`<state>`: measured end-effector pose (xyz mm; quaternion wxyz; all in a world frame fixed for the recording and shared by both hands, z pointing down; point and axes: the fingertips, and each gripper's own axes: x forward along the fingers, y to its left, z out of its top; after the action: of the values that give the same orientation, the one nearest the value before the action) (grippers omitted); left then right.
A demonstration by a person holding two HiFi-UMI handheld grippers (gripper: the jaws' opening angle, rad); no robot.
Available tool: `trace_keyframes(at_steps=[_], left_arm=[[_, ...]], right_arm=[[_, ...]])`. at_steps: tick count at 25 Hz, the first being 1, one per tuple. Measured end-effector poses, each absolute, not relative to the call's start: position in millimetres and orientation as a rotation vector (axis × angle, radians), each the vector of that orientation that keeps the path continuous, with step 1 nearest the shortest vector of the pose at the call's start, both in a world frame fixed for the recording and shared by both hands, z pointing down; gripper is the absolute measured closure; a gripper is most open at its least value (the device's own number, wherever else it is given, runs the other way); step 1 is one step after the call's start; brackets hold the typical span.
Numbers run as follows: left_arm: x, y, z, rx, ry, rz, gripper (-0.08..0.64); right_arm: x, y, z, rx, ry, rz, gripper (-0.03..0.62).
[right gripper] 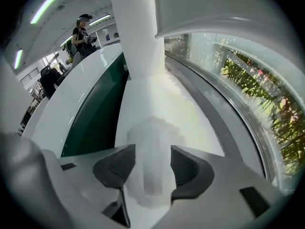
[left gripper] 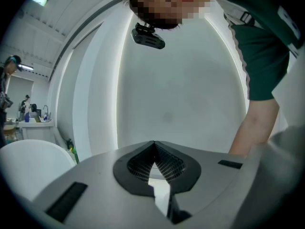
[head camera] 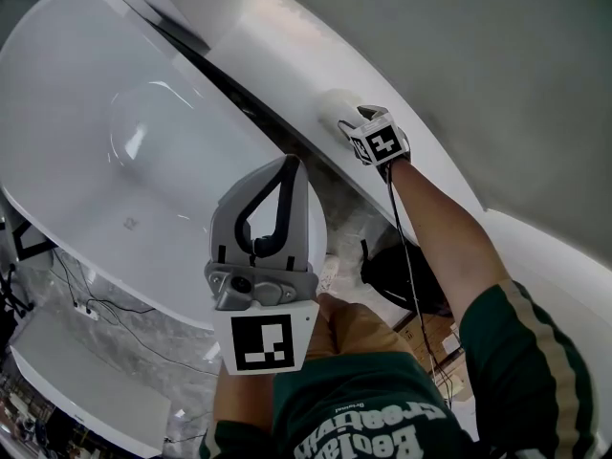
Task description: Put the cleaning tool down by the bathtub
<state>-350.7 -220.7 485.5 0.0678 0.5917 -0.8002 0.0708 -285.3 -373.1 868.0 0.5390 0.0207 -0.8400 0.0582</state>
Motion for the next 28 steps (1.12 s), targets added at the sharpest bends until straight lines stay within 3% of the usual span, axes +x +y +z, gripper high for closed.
trace_keyframes(at_steps=[10, 28], left_arm=[[-343, -225, 462, 1.829, -2.413, 0.219, 0.555], [-266, -251, 352, 2.075, -2.377, 0.284, 0.555]], right_arm=[[-290, -362, 827, -0.031, -2.061, 0.103, 0.368], [-261, -354, 617, 0.082, -2.438, 0.135, 0.368]])
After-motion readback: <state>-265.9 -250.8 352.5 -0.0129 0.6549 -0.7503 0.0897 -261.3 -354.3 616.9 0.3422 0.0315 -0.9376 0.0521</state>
